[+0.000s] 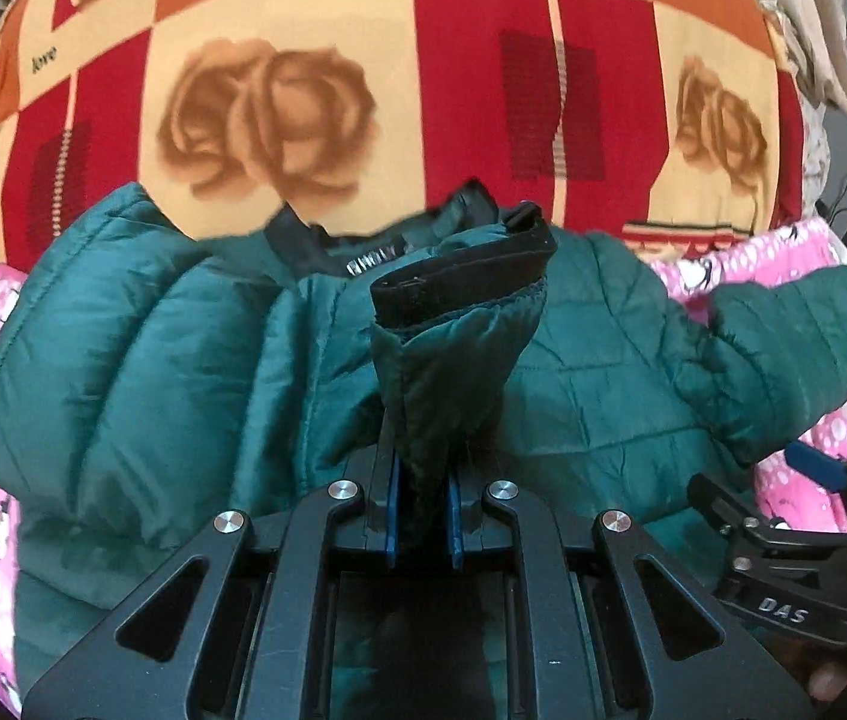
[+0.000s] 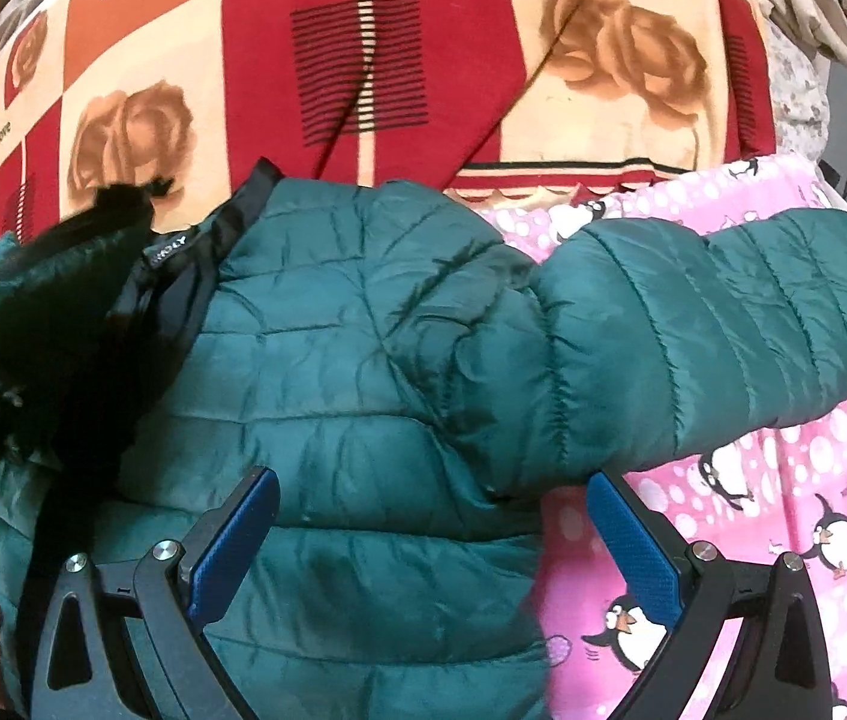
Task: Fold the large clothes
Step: 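Lift the held sleeve and fold it across the jacket front, then open the left tool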
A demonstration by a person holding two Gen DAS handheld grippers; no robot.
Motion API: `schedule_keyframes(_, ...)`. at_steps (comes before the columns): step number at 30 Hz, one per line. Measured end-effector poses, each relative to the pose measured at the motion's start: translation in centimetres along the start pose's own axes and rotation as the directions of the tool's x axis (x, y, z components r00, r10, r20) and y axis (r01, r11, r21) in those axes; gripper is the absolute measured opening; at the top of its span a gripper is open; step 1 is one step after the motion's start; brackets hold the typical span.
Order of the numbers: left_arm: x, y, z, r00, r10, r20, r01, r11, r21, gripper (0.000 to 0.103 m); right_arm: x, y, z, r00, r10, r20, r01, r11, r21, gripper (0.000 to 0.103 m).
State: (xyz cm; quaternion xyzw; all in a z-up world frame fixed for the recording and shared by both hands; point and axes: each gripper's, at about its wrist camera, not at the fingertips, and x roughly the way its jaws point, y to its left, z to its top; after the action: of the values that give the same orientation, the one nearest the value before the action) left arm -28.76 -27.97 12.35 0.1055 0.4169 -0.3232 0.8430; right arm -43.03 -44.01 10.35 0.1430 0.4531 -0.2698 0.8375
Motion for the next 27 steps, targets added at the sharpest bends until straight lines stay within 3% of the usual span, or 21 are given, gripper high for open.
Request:
schedule_keyframes(5,2.0,-0.6,-0.9,0.999,-0.002,-0.050,0.002,1.000,0.004,0.011,0.5,-0.7,-0.4,1.000,0.010,-0.026,-0.010,1.000,0.017,0.102)
schedule_keyframes(8,2.2,-0.1,-1.0,0.997,-0.032,-0.068,0.030,0.999,-0.026,0.018,0.6,-0.8,-0.6,0.999,0.018,-0.040,-0.017,0.999,0.027,0.103)
schedule_keyframes(12,1.1,0.7,-0.9,0.989,-0.120,-0.084,0.115,0.991,-0.069,0.054,0.2,-0.9,-0.7,0.998,0.043,-0.042,-0.040,0.997,0.060,0.103)
schedule_keyframes(15,-1.0,1.3,-0.9,0.988,-0.135,-0.072,0.131,0.990,-0.059,0.062,-0.5,-0.7,-0.7,0.998,0.051,-0.037,-0.048,0.997,0.067,0.103)
schedule_keyframes(22,-7.4,6.5,-0.5,0.999,-0.048,0.019,0.049,0.998,-0.044,0.066,-2.2,1.2,0.2,0.994,0.105,-0.015,-0.104,0.993,0.053,0.102)
schedule_keyframes(26,-10.5,11.1,-0.3,0.989,0.103,0.108,-0.099,0.994,-0.043,0.067,-2.3,3.0,1.3,0.987,0.158,-0.011,-0.157,0.986,0.046,0.102)
schedule_keyframes(27,-10.9,12.1,-0.3,0.983,0.137,0.121,-0.132,0.990,-0.047,0.073,-2.0,3.7,1.7,0.985,0.175,-0.014,-0.174,0.984,0.045,0.102)
